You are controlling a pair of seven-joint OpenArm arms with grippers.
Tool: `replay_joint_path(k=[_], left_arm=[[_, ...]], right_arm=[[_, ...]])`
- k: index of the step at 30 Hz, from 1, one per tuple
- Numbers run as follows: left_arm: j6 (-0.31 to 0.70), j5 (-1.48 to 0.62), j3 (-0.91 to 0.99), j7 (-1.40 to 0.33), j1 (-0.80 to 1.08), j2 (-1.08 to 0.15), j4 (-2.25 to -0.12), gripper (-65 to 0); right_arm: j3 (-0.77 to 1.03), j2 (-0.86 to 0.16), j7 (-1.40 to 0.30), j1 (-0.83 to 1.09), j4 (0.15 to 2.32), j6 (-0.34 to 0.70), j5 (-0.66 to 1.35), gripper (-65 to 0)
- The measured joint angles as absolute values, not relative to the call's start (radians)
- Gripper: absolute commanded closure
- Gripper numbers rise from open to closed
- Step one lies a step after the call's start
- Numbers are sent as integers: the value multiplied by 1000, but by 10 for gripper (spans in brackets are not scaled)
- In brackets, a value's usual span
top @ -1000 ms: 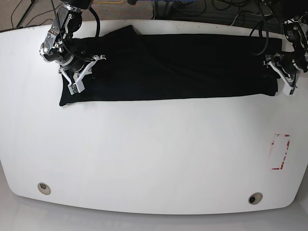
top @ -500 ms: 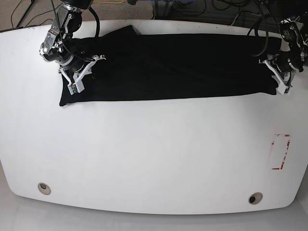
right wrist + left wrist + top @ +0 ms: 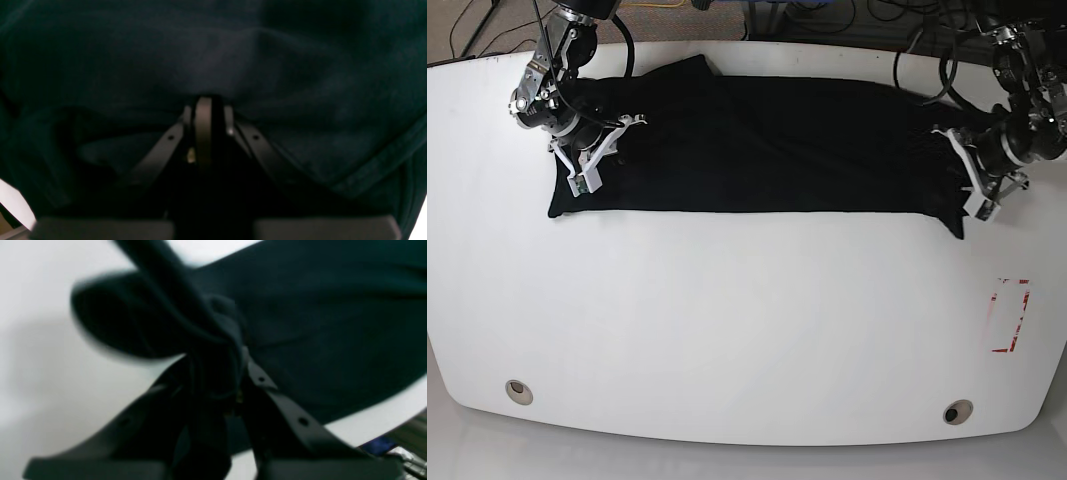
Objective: Layout the t-shirt on the table in an organized manner, then fold the t-shirt properly
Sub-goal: 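Carry the held strip end with the left gripper toward the right gripper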
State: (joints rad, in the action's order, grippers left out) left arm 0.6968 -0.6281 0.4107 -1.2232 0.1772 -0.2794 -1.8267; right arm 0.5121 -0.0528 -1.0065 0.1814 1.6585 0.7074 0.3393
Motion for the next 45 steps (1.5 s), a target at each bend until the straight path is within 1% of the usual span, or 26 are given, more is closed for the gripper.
replay_joint_path(k=[5, 12, 16, 19, 29, 41, 45], left_arm=[[697, -620, 298, -1239, 175, -226, -1832, -51], [697, -619, 157, -1231, 101, -160, -1829, -53], [697, -627, 142, -1222, 98, -113, -1831, -54], [697, -610, 124, -1246, 100, -91, -1827, -54], [697, -614, 58, -1238, 83, -86, -1826, -54], [697, -612, 49, -1238, 76, -85, -1789, -54], [696, -607, 49, -1238, 75, -68, -1789, -56]], right_arm=[[512, -53, -1007, 181, 1658, 707, 339, -38], [511, -53, -1007, 181, 1658, 707, 339, -38], [511, -53, -1007, 181, 1658, 707, 339, -38], [511, -53, -1006, 181, 1658, 707, 338, -38], [511, -53, -1007, 181, 1659, 707, 338, -38], [511, -52, -1007, 181, 1659, 707, 338, -38], [511, -52, -1007, 181, 1659, 707, 338, -38]])
